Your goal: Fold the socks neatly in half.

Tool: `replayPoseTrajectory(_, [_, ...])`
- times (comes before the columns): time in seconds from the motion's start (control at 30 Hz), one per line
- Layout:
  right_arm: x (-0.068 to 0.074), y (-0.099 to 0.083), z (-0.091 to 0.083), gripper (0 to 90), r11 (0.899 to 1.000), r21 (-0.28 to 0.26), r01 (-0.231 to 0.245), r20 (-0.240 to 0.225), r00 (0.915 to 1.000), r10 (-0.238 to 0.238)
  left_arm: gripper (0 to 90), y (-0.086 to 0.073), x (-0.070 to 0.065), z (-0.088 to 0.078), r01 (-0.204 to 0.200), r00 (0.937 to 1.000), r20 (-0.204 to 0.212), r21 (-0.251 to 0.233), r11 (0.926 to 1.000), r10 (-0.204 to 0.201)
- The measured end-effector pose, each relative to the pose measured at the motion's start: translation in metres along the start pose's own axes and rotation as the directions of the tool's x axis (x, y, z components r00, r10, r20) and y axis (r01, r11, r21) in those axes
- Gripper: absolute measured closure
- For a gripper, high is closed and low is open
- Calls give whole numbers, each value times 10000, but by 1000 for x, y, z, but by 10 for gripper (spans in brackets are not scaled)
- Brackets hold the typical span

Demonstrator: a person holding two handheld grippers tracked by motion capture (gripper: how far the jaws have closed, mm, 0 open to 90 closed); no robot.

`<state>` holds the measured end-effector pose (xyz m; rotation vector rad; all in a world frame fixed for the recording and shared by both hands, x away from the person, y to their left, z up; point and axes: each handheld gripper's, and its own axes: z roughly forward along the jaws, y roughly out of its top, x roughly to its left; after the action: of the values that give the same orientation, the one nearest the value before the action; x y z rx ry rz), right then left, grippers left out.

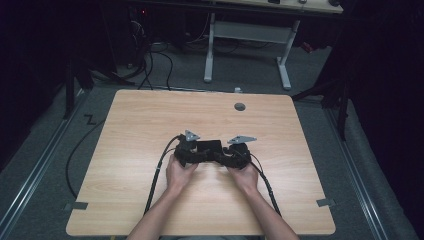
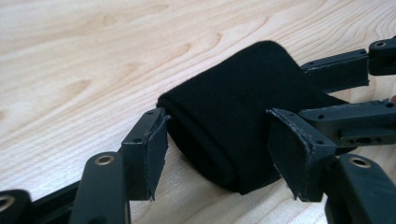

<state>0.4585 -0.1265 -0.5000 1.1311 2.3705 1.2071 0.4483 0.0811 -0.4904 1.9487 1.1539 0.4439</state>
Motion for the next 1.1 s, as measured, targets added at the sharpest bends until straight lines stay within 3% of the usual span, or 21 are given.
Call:
replayPoseTrajectory(0.17, [2, 4, -9, 516, 9991, -420, 114, 78, 9999, -111, 388, 1, -1, -8, -59, 9999, -104, -341, 9994, 55])
replayPoseTrajectory(0.37, [1, 7, -19, 518, 9967, -813, 80, 101, 9999, -72, 388, 1, 3, -17, -104, 9998, -202, -427, 9990, 96])
replayPoseTrajectory(0.63, [0, 6, -22, 520, 9962, -870, 15, 97, 10000, -7, 391, -2, 9, -27, -1, 9997, -261, -684, 9977, -17])
replayPoseTrajectory(1.0, [-3, 5, -41, 559, 9931, -1164, 109, 49, 9999, -104, 406, -4, 16, -44, 62, 9996, -287, -831, 9965, -86])
replayPoseTrajectory(1.1, [-5, 4, -49, 562, 9922, -1240, 140, -16, 9999, -143, 405, -4, 18, -53, 121, 9996, -258, -1088, 9940, -150])
